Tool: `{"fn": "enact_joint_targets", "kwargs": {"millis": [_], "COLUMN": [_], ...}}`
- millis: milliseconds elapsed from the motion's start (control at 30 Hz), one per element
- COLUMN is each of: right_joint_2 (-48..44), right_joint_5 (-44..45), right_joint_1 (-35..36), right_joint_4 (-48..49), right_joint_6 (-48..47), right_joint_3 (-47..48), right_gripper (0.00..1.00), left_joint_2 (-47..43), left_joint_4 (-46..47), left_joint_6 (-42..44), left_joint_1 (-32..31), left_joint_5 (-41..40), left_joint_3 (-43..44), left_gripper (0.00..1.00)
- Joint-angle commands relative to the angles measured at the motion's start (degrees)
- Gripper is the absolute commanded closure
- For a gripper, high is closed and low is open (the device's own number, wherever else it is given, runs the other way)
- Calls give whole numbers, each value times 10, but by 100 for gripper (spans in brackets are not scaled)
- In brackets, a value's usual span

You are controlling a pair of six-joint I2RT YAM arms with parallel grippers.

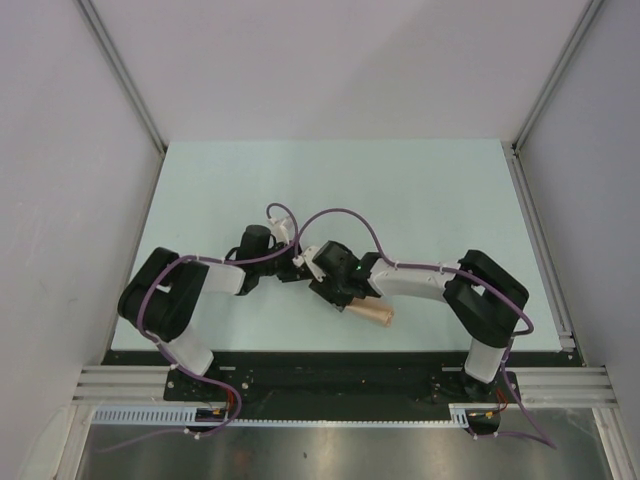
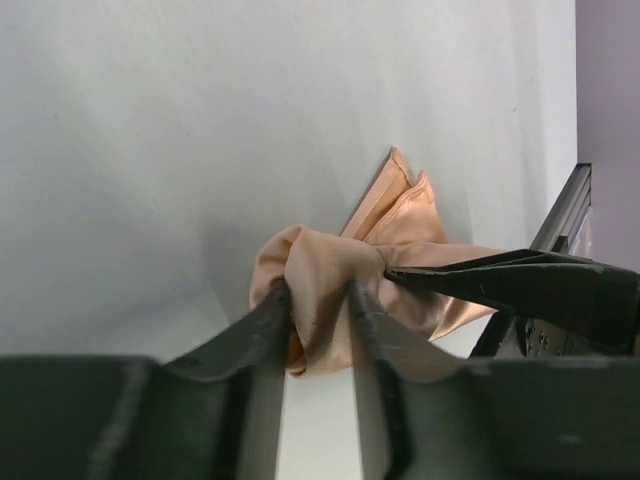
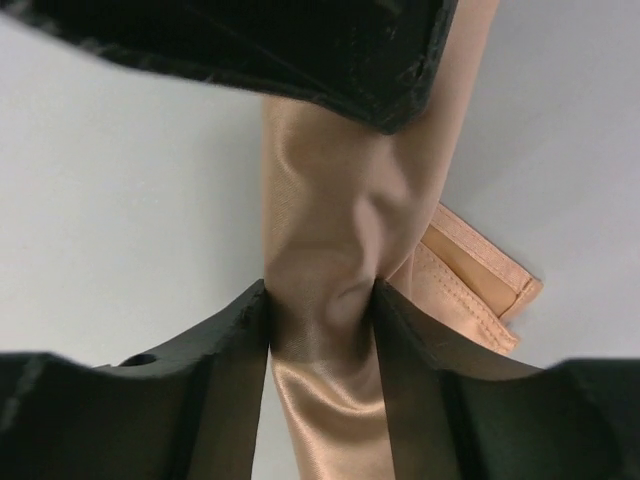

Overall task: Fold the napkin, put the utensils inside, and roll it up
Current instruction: Roll the napkin with the utensil

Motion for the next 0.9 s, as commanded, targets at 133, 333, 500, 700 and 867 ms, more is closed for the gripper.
{"fn": "enact_joint_targets", "kwargs": {"millis": [133, 333, 500, 700, 867], "right_joint_2": [20, 28, 44, 63, 82], "right_joint_5": [-144, -283, -368, -456, -485], "right_joint_1": [-41, -83, -122, -165, -183], "right_joint_4": [-31, -29, -21, -6, -2], "right_joint_6": [27, 49, 64, 73, 73], "right_joint_3": [4, 10, 16, 17, 17], "right_gripper": [67, 70, 72, 72, 72], "left_joint_2": [-48, -64, -60, -51, -37], "left_joint_4": [-10, -3, 11, 29, 56], "left_joint_6": [24, 24, 19, 9, 0], "left_joint_1": [5, 15, 15, 14, 12], "left_joint_5": [-31, -37, -22, -2, 14], "left_joint_3": [-2, -12, -14, -17, -20], "left_gripper": [36, 32, 33, 35, 38]}}
